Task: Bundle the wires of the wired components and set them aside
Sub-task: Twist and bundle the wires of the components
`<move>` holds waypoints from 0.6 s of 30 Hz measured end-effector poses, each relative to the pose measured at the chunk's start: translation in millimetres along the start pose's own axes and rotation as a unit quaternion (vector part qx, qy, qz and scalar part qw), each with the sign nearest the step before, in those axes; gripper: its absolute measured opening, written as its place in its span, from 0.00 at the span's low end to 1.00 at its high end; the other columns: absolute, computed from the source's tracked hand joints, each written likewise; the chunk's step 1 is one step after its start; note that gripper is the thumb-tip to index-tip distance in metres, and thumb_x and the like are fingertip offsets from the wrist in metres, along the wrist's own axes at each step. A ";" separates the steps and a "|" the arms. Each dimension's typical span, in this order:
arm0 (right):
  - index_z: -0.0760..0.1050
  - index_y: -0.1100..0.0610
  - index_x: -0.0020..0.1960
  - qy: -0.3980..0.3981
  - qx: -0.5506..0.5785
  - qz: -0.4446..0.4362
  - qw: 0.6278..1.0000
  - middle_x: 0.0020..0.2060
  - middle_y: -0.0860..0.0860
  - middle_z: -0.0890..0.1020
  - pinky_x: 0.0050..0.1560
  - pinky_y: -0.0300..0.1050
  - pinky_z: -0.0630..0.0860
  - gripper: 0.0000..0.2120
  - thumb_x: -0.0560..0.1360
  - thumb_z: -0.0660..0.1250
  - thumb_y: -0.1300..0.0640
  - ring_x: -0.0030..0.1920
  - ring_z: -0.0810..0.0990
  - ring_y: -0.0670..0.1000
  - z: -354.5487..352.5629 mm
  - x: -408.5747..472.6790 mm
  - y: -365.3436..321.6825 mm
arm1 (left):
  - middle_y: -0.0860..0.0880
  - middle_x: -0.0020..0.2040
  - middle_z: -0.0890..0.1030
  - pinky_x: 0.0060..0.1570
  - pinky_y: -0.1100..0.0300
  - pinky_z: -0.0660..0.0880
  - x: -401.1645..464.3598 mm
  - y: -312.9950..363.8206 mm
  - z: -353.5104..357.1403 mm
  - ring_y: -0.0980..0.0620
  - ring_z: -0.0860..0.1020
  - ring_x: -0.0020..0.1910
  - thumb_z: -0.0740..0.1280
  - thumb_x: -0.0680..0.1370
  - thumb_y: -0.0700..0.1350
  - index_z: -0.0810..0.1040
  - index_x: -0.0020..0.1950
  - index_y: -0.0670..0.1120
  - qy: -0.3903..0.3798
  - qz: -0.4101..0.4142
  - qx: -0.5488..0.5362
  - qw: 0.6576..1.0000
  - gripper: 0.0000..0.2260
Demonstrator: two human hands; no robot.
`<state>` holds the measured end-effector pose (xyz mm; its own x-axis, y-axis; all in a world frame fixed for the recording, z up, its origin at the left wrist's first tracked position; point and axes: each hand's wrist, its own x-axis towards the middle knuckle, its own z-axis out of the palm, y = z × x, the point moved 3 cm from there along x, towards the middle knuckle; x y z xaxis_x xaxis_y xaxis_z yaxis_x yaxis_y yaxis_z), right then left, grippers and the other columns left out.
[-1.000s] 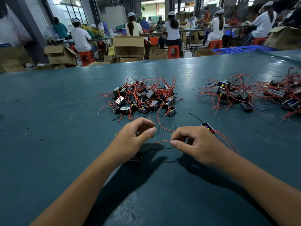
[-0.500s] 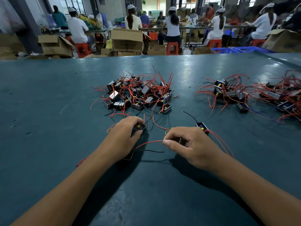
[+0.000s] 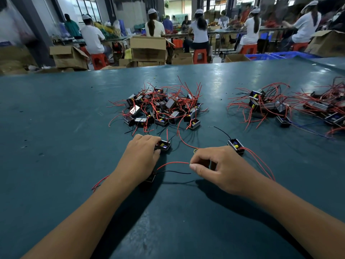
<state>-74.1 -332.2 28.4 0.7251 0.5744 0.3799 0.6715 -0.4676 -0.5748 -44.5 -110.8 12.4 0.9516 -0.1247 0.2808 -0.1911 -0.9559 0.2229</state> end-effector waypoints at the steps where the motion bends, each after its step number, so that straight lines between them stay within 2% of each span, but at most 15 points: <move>1: 0.78 0.53 0.42 -0.001 -0.001 0.001 1.000 0.34 0.46 0.80 0.39 0.40 0.72 0.06 0.78 0.68 0.54 0.37 0.77 0.48 0.2 0.1 0.2 | 0.51 0.67 0.75 0.66 0.54 0.65 0.4 -0.5 0.4 0.47 0.68 0.66 0.63 0.83 0.49 0.70 0.73 0.49 -0.001 -0.003 0.008 1.000 0.19; 4: 0.79 0.53 0.42 -0.007 -0.008 0.000 1.000 0.34 0.45 0.80 0.38 0.37 0.71 0.06 0.78 0.68 0.54 0.37 0.77 0.47 1.0 -0.5 -0.2 | 0.50 0.63 0.76 0.63 0.54 0.66 1.3 -1.1 0.7 0.47 0.68 0.62 0.63 0.82 0.52 0.71 0.73 0.50 -0.002 -0.006 0.023 1.000 0.19; 6: 0.79 0.52 0.42 -0.012 -0.016 -0.004 1.000 0.34 0.45 0.80 0.38 0.34 0.69 0.06 0.78 0.68 0.54 0.37 0.77 0.46 2.1 -0.9 -1.0 | 0.50 0.59 0.76 0.59 0.55 0.66 1.7 -1.1 1.3 0.48 0.69 0.59 0.64 0.82 0.54 0.74 0.70 0.51 -0.001 -0.003 0.024 1.000 0.18; 10: 0.79 0.52 0.42 -0.014 -0.027 -0.008 1.000 0.34 0.44 0.80 0.37 0.32 0.68 0.06 0.78 0.68 0.54 0.36 0.76 0.46 2.5 0.1 -2.1 | 0.52 0.54 0.77 0.54 0.56 0.65 1.2 -2.8 1.3 0.51 0.68 0.53 0.65 0.81 0.55 0.78 0.64 0.52 0.003 0.002 0.005 1.000 0.14; 18: 0.79 0.51 0.42 -0.015 -0.040 -0.006 0.999 0.33 0.42 0.78 0.37 0.32 0.66 0.06 0.77 0.69 0.55 0.35 0.74 0.43 2.5 1.3 -3.0 | 0.53 0.48 0.79 0.49 0.56 0.67 -3.0 -5.3 -3.1 0.50 0.73 0.51 0.68 0.78 0.59 0.80 0.53 0.51 0.030 0.010 0.001 1.000 0.13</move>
<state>-75.6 -328.4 28.9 0.7133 0.5993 0.3634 0.6905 -0.5119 -0.5110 -47.1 -104.6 13.3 0.9318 -0.1270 0.3401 -0.2085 -0.9541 0.2149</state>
